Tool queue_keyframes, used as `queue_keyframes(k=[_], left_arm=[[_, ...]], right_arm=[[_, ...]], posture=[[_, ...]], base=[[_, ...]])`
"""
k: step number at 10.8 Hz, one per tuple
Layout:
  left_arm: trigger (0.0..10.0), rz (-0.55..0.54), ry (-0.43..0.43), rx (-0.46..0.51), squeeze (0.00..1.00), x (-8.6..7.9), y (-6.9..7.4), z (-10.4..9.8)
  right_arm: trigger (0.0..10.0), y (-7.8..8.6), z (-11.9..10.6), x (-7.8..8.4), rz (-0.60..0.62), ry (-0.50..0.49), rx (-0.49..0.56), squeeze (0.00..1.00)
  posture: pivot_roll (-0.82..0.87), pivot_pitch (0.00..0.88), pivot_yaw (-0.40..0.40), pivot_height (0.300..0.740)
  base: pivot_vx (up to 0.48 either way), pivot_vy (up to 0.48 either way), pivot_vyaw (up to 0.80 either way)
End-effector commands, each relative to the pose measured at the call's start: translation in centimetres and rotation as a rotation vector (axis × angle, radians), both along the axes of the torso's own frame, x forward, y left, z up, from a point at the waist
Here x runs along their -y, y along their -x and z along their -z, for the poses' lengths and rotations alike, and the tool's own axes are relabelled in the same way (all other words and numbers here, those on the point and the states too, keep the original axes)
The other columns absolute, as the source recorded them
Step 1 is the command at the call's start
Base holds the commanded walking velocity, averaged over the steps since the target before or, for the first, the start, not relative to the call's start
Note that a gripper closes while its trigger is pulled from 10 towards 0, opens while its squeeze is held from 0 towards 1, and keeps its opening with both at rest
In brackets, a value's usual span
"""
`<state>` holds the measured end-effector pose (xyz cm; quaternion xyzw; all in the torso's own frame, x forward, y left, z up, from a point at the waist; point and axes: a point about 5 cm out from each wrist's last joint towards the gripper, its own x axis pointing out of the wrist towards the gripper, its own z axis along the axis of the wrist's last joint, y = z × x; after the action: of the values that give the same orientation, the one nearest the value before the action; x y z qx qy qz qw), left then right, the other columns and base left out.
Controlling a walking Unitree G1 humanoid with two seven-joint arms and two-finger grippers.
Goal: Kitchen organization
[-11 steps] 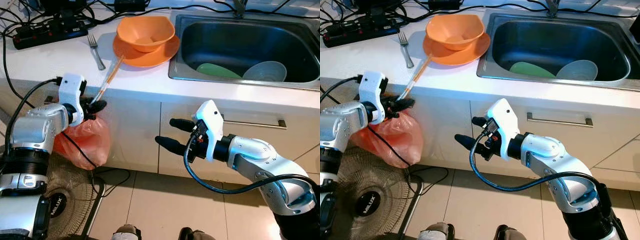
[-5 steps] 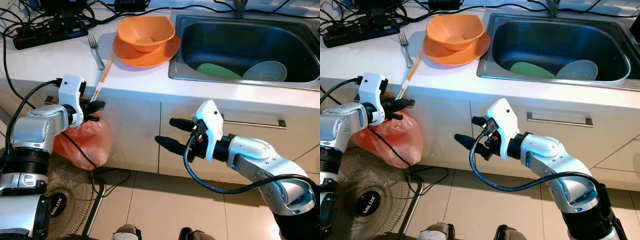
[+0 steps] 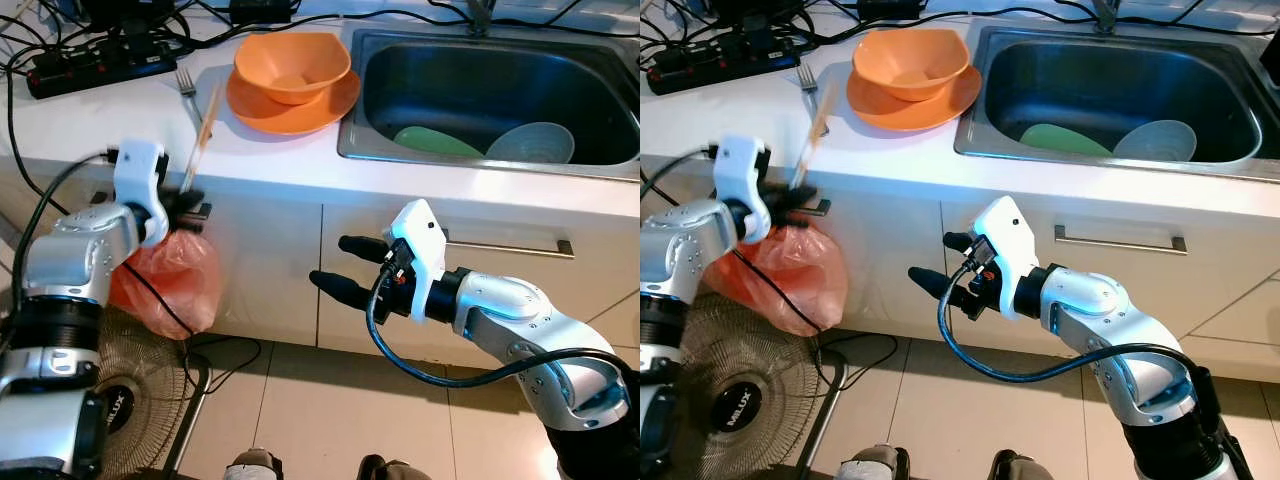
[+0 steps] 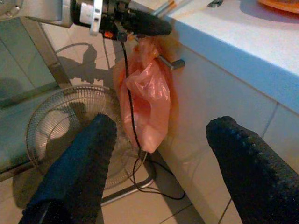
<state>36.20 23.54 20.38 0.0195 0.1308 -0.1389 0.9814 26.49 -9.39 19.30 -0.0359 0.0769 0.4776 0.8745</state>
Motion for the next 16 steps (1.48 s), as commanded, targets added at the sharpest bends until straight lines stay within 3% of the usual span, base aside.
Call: queue_keyframes(k=[1, 3, 5, 6, 8, 12, 16], left_arm=[[0.0, -0.014, 0.004, 0.048, 0.00, -0.1, 0.3, -0.4], [0.0, -0.030, 0.005, 0.175, 0.00, 0.6, 0.5, -1.7], [0.0, -0.032, 0.011, 0.328, 0.00, 2.4, 1.1, -3.3], [0.0, -0.044, -0.020, 0.464, 0.00, 3.9, 1.8, -4.6], [0.0, -0.071, 0.015, 0.553, 0.00, 5.5, 2.5, -5.0], [0.0, -0.062, 0.053, 0.654, 0.00, 8.2, 2.8, -5.5], [0.0, -0.041, 0.051, 0.662, 0.00, 8.7, 2.5, -5.5]], right_arm=[[10.0, -0.2, -0.2, 0.2, 0.017, -0.005, 0.012, 0.00], [10.0, -0.8, -0.7, 0.4, 0.062, -0.046, 0.038, 0.00], [10.0, -2.9, -3.0, 1.6, 0.272, -0.213, 0.119, 0.00], [10.0, -4.9, -4.1, 3.3, 0.487, -0.287, 0.162, 0.00], [10.0, -5.5, -4.8, 4.5, 0.572, -0.341, 0.184, 0.00], [10.0, -6.2, -5.3, 5.2, 0.633, -0.374, 0.219, 0.00], [10.0, -6.6, -5.8, 5.6, 0.687, -0.376, 0.271, 0.00]], posture=[[0.13, 0.143, 0.030, 0.740], [0.13, 0.139, 0.024, 0.740], [0.12, 0.136, 0.015, 0.740], [0.12, 0.131, 0.009, 0.740], [0.11, 0.120, 0.004, 0.740], [0.10, 0.091, 0.001, 0.740], [0.10, 0.075, 0.011, 0.740]], base=[[0.000, 0.000, 0.00], [0.000, 0.000, 0.00], [0.000, 0.000, 0.00], [0.000, 0.000, 0.00], [0.000, 0.000, -0.60], [0.078, 0.000, -0.31], [0.452, 0.000, 0.00]])
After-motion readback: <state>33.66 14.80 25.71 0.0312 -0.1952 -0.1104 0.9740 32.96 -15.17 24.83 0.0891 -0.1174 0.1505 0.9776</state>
